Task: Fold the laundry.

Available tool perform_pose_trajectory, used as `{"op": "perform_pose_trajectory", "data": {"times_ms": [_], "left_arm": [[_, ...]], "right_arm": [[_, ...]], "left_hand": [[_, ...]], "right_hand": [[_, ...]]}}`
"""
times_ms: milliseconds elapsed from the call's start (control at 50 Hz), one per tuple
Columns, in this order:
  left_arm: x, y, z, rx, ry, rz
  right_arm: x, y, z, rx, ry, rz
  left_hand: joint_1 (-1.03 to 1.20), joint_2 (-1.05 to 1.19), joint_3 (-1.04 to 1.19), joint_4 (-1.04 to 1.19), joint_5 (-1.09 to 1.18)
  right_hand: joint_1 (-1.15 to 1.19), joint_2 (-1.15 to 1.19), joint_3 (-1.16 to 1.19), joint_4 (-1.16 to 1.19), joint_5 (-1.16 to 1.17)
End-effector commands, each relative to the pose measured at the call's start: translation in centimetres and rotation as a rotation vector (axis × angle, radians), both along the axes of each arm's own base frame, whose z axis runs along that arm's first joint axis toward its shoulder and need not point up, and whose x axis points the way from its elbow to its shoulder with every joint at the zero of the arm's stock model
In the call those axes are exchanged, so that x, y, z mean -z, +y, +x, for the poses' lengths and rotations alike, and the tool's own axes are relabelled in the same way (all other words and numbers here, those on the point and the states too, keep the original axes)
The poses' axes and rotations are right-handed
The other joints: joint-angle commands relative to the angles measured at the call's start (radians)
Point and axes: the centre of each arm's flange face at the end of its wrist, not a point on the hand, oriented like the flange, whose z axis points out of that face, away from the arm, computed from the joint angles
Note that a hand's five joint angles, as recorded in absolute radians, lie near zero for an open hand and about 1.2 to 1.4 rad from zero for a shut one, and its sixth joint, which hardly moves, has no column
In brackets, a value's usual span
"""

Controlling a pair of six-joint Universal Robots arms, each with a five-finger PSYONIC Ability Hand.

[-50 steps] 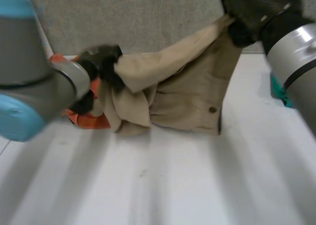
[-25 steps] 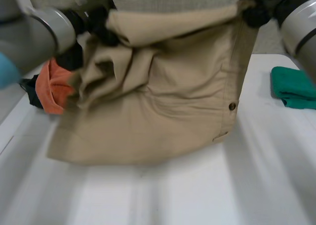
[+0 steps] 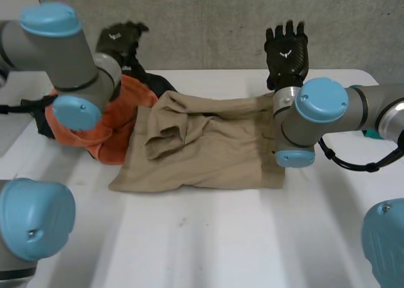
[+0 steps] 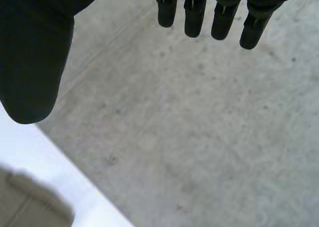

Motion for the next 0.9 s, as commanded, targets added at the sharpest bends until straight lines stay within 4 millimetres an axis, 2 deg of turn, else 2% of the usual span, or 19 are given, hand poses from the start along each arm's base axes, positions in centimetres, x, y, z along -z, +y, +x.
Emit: {"op": "perform_pose_trajectory", "data": {"times_ms": [20,80,120,240,260,320,340,400,420,480,520,580,660,720,840,900], "left_arm": [[-3.6,2.2,0.6,0.026,-0.098,-0.037],[-4.4,3.3,1.0,0.034,-0.148,-0.030],[-4.9,4.6,1.5,0.037,-0.197,-0.014],[-5.4,8.6,2.9,0.065,-0.296,0.040],[-5.5,9.9,3.3,0.078,-0.313,0.061],[-5.1,11.9,4.1,0.105,-0.330,0.106],[-4.7,13.3,4.5,0.129,-0.336,0.144],[-3.8,15.4,5.0,0.177,-0.345,0.207],[-2.8,16.6,5.3,0.214,-0.355,0.248],[-1.0,18.3,5.8,0.262,-0.367,0.321],[1.0,19.4,6.4,0.293,-0.385,0.396],[3.6,20.0,7.1,0.306,-0.414,0.457],[6.3,19.6,8.1,0.295,-0.441,0.488],[7.9,18.7,8.6,0.288,-0.445,0.502],[9.3,16.7,8.7,0.261,-0.433,0.487],[9.9,15.9,8.4,0.259,-0.438,0.485]], "right_arm": [[-5.6,1.6,-0.9,-0.065,-0.035,-0.012],[-7.2,2.9,-1.5,-0.110,-0.024,0.035],[-8.5,4.6,-2.0,-0.168,-0.002,0.097],[-9.5,8.8,-3.8,-0.278,0.078,0.301],[-9.2,10.0,-4.3,-0.295,0.107,0.367],[-8.3,11.7,-5.3,-0.313,0.153,0.483],[-7.5,13.1,-5.7,-0.332,0.201,0.561],[-5.8,15.0,-6.4,-0.362,0.292,0.670],[-4.5,15.9,-7.1,-0.374,0.353,0.740],[-2.8,17.2,-8.1,-0.394,0.429,0.831],[-1.3,17.7,-8.6,-0.418,0.464,0.858],[0.4,18.4,-8.9,-0.447,0.462,0.895],[2.1,19.0,-9.1,-0.457,0.441,0.902],[3.3,18.9,-9.1,-0.454,0.422,0.876],[5.0,17.9,-8.4,-0.446,0.392,0.792],[5.5,17.1,-8.0,-0.431,0.368,0.732]], "left_hand": [[-0.026,-0.031,-0.037,-0.024,-0.047],[-0.026,-0.031,-0.037,-0.024,-0.047],[-0.026,-0.031,-0.037,-0.024,-0.047],[-0.026,-0.031,-0.037,-0.024,-0.047],[-0.026,-0.031,-0.037,-0.024,-0.047],[-0.026,-0.031,-0.037,-0.024,-0.047],[-0.002,-0.008,-0.013,-0.001,-0.024],[0.136,0.131,0.125,0.138,0.115],[0.171,0.166,0.160,0.173,0.150],[0.233,0.228,0.222,0.235,0.212],[0.356,0.351,0.345,0.358,0.335],[0.523,0.518,0.512,0.525,0.502],[0.697,0.692,0.686,0.699,0.676],[0.671,0.666,0.660,0.673,0.650],[0.524,0.519,0.513,0.526,0.503],[0.474,0.469,0.463,0.476,0.453]], "right_hand": [[-0.049,-0.038,-0.045,-0.052,-0.044],[-0.049,-0.038,-0.045,-0.052,-0.044],[-0.049,-0.038,-0.045,-0.052,-0.044],[-0.049,-0.038,-0.045,-0.052,-0.044],[-0.049,-0.038,-0.045,-0.052,-0.044],[-0.049,-0.038,-0.045,-0.052,-0.044],[-0.049,-0.038,-0.045,-0.052,-0.044],[-0.049,-0.038,-0.045,-0.052,-0.044],[-0.046,-0.035,-0.042,-0.050,-0.042],[0.103,0.114,0.108,0.100,0.108],[0.271,0.281,0.275,0.267,0.275],[0.484,0.495,0.489,0.481,0.489],[0.712,0.722,0.716,0.708,0.716],[0.715,0.725,0.719,0.711,0.719],[0.688,0.699,0.692,0.685,0.693],[0.495,0.506,0.499,0.491,0.500]]}}
